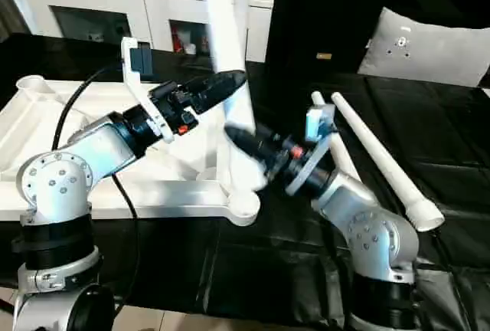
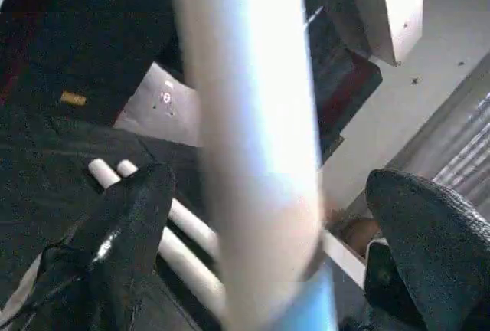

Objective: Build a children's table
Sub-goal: Pick table leg

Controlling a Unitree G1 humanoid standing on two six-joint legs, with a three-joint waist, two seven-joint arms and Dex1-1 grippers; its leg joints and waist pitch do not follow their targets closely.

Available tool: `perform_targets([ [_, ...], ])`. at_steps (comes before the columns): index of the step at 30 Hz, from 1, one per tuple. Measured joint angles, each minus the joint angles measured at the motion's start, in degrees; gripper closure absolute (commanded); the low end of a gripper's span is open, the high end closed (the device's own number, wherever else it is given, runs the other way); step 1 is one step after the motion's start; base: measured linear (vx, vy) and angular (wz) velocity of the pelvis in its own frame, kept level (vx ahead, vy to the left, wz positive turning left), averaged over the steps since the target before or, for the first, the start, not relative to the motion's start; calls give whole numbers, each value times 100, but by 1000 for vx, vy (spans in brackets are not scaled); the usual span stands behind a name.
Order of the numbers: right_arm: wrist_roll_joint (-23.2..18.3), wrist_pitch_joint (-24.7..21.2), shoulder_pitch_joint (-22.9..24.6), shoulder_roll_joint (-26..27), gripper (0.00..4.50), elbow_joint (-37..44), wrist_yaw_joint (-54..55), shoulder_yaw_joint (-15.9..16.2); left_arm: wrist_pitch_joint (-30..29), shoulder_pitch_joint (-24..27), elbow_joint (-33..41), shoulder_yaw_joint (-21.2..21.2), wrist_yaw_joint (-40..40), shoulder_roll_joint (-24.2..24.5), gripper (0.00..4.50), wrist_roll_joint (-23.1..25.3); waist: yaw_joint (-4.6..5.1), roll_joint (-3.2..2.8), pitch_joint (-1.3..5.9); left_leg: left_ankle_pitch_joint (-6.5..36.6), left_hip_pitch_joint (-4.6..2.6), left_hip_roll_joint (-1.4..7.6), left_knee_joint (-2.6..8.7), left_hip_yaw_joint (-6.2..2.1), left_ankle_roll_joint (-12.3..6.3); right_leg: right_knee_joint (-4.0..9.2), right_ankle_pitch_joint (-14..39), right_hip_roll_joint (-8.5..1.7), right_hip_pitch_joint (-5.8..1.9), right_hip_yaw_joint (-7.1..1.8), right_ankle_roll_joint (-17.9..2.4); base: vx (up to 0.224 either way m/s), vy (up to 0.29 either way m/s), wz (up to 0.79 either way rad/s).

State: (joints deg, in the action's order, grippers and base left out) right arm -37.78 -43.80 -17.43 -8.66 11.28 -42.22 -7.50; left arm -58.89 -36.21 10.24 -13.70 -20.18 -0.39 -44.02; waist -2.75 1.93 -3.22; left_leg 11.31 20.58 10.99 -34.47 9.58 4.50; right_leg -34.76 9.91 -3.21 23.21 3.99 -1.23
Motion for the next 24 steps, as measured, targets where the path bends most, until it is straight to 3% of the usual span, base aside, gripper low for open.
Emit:
perform_targets([
  [2, 228, 238, 7, 42, 259, 0, 77, 163, -7, 1, 32, 2, 57, -67, 0, -23, -1, 0, 0, 1, 0, 0, 0, 0, -1, 1, 1, 0, 0, 0, 3, 0, 0, 0],
  [3, 410, 444, 18, 53, 259, 0, 128, 274, -5, 3, 34, 0, 125, -124, 28, -17, 0, 0, 0, 1, 1, 0, 0, 0, -1, 1, 2, 0, 1, 1, 3, 0, 0, 0],
  [5, 629, 706, 81, 92, 259, 0, 201, 417, 2, 17, 34, -1, 268, -162, 35, -6, 6, 1, 0, 2, 4, 0, 1, 0, -2, 7, 2, 0, 1, 2, 4, 0, 0, 0],
  [8, 760, 947, 195, 152, 259, -1, 287, 563, 33, 45, 32, -17, 512, -286, 43, -4, 15, 2, 0, 4, 10, 1, 1, -5, -7, 31, -5, 0, 1, 6, 14, 0, 0, 0],
  [13, 1017, 1305, 245, 183, 259, -19, 314, 799, 138, 87, 49, -17, 692, -320, 92, 5, 41, 2, 0, 13, 43, 0, 1, -5, -22, 59, -18, 0, 2, 6, 19, 0, 0, 0],
  [24, 1204, 1676, 293, 152, 259, -87, 321, 980, 235, 192, 126, 71, 710, -213, 186, 94, 62, 2, 0, 18, 45, 0, 0, -4, -30, 63, -19, 0, 2, 5, 19, 0, 0, 0],
])
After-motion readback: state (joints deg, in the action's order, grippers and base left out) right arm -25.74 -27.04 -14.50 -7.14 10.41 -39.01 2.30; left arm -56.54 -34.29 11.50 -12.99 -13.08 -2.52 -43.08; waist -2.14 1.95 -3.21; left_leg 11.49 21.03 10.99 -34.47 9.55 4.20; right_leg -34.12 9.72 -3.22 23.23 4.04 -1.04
